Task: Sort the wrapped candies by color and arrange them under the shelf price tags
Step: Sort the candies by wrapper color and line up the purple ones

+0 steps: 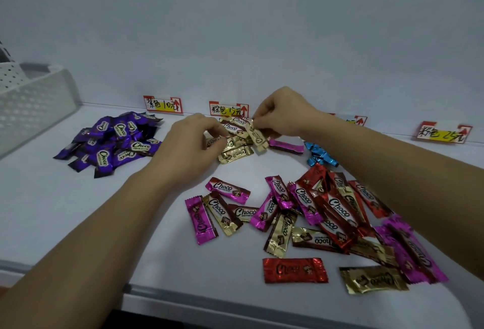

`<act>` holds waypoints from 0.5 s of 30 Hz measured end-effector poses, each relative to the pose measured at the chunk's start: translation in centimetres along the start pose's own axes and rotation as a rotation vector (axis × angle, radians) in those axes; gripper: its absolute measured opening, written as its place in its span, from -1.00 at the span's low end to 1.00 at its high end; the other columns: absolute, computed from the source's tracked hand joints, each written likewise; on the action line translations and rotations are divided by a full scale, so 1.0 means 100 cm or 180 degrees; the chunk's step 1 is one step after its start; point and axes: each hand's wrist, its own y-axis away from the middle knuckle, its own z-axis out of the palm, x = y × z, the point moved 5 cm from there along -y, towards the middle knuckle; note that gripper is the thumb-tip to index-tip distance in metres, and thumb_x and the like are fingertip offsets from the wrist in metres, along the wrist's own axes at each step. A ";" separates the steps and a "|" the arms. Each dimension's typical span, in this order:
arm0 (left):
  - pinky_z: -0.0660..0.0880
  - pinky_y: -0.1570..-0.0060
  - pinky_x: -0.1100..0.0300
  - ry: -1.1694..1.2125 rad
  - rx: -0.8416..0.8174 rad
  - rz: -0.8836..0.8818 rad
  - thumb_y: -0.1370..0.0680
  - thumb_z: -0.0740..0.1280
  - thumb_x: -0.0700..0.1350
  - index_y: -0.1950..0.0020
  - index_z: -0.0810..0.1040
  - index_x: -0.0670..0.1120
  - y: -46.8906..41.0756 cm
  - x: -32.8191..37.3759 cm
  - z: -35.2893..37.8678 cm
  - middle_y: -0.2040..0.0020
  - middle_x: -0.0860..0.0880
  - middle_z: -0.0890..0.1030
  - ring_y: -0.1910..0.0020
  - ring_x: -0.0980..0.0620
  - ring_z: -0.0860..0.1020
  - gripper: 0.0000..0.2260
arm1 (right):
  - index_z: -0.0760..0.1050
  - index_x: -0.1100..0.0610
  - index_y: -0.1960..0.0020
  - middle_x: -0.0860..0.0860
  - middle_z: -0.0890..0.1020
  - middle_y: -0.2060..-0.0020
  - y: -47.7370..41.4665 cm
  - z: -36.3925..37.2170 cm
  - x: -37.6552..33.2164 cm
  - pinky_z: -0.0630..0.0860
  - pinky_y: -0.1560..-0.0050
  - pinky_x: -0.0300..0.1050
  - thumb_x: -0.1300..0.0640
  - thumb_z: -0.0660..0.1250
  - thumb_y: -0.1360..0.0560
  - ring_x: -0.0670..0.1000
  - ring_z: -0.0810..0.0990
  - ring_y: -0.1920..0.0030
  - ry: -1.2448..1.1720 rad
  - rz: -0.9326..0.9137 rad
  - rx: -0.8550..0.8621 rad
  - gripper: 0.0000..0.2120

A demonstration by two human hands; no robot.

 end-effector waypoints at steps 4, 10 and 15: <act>0.35 0.17 0.37 0.0143 -0.0402 0.0420 -0.58 0.39 -0.01 -0.09 0.63 0.12 0.008 0.014 0.006 0.01 0.20 0.54 0.09 0.24 0.48 -0.89 | 0.69 0.18 0.04 0.06 0.72 0.18 -0.010 -0.006 0.008 0.63 0.08 -0.15 0.15 0.43 -0.54 0.00 0.68 0.16 0.0702 -0.0143 0.0305 -0.90; 0.42 0.14 0.36 0.0219 -0.0575 0.0782 -0.55 0.38 0.02 -0.05 0.64 0.12 0.010 0.026 0.009 0.06 0.23 0.53 0.09 0.19 0.52 -0.89 | 0.69 0.10 -0.01 -0.02 0.71 0.10 0.018 -0.010 0.031 0.61 0.00 -0.10 -0.01 0.50 -0.47 -0.03 0.63 0.09 0.1808 -0.0194 -0.0446 -0.79; 0.50 0.10 0.18 0.0088 -0.1071 0.1073 -0.56 0.42 -0.01 -0.07 0.66 0.11 0.016 0.036 0.014 0.12 0.27 0.57 0.08 0.18 0.54 -0.89 | 0.68 0.12 0.00 0.01 0.70 0.12 0.033 -0.010 0.027 0.64 0.01 0.01 0.01 0.48 -0.48 -0.01 0.63 0.11 0.1867 -0.0464 -0.0251 -0.81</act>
